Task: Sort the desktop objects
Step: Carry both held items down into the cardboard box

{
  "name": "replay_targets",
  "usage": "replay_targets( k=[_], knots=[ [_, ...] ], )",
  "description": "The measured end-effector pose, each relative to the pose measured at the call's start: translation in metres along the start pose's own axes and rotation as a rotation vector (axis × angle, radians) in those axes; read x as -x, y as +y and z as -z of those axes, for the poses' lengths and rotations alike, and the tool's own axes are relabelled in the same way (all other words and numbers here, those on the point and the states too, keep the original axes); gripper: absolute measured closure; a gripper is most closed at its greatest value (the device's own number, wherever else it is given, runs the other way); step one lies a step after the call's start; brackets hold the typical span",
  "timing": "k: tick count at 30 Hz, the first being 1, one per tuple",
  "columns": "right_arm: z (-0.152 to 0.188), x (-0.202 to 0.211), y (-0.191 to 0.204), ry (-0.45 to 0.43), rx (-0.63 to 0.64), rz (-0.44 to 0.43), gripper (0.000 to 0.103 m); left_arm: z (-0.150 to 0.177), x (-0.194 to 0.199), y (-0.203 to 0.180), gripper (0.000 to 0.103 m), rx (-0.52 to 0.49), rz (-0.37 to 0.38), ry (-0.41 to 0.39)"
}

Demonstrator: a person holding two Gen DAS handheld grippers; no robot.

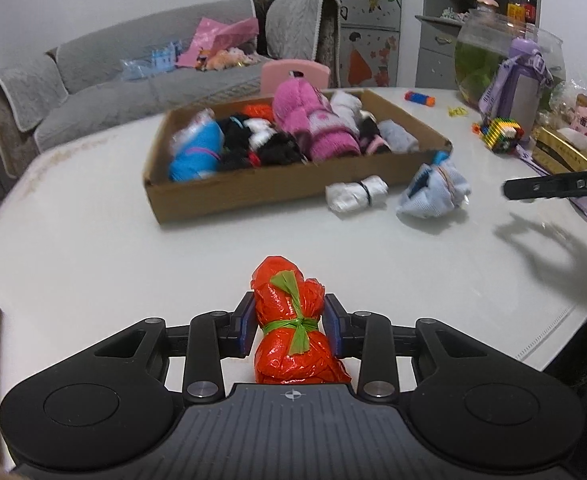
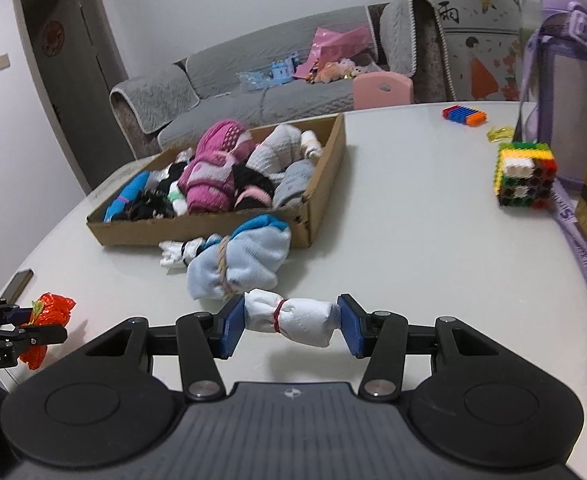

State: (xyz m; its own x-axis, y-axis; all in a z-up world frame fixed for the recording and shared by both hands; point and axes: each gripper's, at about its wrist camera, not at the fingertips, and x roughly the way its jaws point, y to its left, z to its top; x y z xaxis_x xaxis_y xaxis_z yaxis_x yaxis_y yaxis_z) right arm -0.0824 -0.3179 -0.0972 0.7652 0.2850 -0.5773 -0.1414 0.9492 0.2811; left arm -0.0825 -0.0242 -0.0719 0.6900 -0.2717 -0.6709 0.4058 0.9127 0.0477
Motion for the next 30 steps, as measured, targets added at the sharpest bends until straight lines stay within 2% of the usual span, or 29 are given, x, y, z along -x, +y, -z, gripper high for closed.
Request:
replay_targets(
  k=[7, 15, 19, 24, 30],
  knots=[
    [-0.039, 0.025, -0.023, -0.068, -0.061, -0.017, 0.057, -0.046, 0.014, 0.028, 0.062, -0.018, -0.038, -0.058],
    [-0.111, 0.023, -0.007, -0.144, -0.025, -0.079, 0.057, -0.122, 0.011, 0.052, 0.062, -0.04, -0.043, -0.11],
    [-0.138, 0.007, 0.0, -0.147, -0.006, -0.11, 0.057, -0.159, -0.008, 0.06, 0.062, -0.038, -0.026, -0.106],
    [-0.164, -0.035, 0.007, -0.1, -0.002, -0.133, 0.056, -0.199, -0.045, 0.07, 0.062, -0.02, -0.001, -0.085],
    [-0.182, -0.087, 0.007, -0.025, -0.009, -0.152, 0.056, -0.224, -0.101, 0.079, 0.062, 0.016, 0.031, -0.03]
  ],
)
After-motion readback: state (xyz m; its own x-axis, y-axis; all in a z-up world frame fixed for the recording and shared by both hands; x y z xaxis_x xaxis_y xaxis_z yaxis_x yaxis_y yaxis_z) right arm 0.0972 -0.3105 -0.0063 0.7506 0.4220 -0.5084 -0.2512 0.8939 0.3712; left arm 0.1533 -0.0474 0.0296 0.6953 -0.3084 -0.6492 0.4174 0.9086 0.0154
